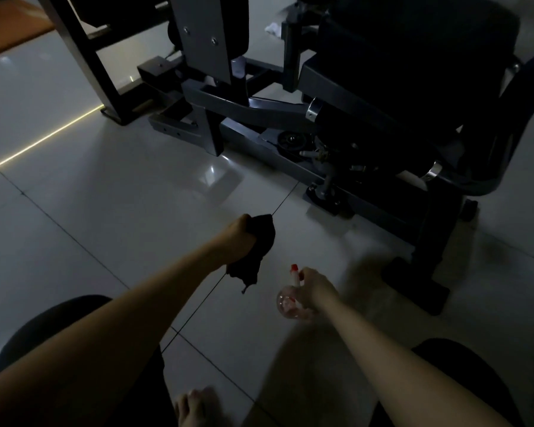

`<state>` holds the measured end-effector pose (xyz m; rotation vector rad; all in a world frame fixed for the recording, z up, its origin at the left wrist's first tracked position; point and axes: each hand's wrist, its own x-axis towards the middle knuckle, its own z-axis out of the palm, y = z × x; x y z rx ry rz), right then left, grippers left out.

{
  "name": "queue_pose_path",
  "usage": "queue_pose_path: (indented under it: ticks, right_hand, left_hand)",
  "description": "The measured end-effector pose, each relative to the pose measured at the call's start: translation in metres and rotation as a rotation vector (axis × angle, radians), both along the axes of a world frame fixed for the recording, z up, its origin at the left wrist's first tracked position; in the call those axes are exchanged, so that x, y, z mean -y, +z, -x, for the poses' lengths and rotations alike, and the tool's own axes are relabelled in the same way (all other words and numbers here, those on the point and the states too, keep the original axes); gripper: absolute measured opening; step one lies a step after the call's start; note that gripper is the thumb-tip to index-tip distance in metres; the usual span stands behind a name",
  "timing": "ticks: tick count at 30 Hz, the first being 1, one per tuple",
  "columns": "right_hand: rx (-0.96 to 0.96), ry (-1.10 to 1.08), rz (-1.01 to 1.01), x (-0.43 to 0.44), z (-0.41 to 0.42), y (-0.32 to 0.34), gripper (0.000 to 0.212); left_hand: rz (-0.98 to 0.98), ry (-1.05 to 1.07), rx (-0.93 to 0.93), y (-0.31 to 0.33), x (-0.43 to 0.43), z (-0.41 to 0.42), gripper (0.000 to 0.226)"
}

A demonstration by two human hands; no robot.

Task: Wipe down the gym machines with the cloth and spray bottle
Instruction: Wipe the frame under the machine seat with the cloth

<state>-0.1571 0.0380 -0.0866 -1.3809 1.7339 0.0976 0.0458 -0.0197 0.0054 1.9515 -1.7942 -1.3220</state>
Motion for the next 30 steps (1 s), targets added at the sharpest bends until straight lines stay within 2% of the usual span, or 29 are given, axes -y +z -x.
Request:
queue_pose_path:
  ticks: [3, 6, 7, 10, 12, 14, 17, 19, 21, 23, 26, 30]
  right_hand:
    - [-0.095, 0.053, 0.098, 0.000, -0.006, -0.006, 0.041]
    - [-0.125, 0.097, 0.127, 0.003, -0.004, 0.001, 0.040]
    - [-0.094, 0.073, 0.138, 0.003, -0.002, 0.012, 0.037]
    - [0.064, -0.133, 0.151, 0.004, 0.003, 0.058, 0.019]
    - [0.129, -0.134, 0.183, 0.006, 0.012, 0.100, 0.022]
    - [0.216, -0.119, 0.224, 0.010, 0.019, 0.143, 0.022]
    - [0.257, -0.092, 0.349, 0.017, 0.023, 0.191, 0.026]
    - [0.298, -0.098, 0.436, 0.019, 0.017, 0.214, 0.033]
    - [0.349, -0.121, 0.518, 0.018, 0.011, 0.230, 0.043]
    - [0.366, -0.142, 0.608, 0.018, 0.009, 0.242, 0.047]
    - [0.411, -0.181, 0.719, 0.020, 0.013, 0.258, 0.040]
    - [0.590, -0.161, 0.677, 0.014, 0.019, 0.268, 0.021]
  left_hand:
    - [-0.010, -0.004, 0.012, 0.000, -0.008, 0.008, 0.028]
    - [-0.194, -0.054, -0.050, 0.003, -0.012, 0.008, 0.033]
    - [-0.249, -0.124, -0.013, 0.003, -0.014, 0.007, 0.037]
    - [-0.243, -0.354, 0.311, 0.001, -0.022, 0.009, 0.055]
    - [-0.236, -0.410, 0.354, 0.007, -0.026, 0.019, 0.059]
    - [-0.107, -0.487, 0.387, 0.020, -0.030, 0.029, 0.065]
    - [0.232, -0.553, 0.403, 0.047, -0.037, 0.039, 0.084]
    - [0.415, -0.573, 0.357, 0.067, -0.040, 0.045, 0.080]
    - [0.468, -0.541, 0.238, 0.087, -0.040, 0.049, 0.064]
    - [0.445, -0.519, 0.103, 0.104, -0.037, 0.052, 0.055]
    - [0.366, -0.425, -0.115, 0.123, -0.030, 0.055, 0.044]
    - [0.258, -0.416, -0.346, 0.149, -0.020, 0.055, 0.029]
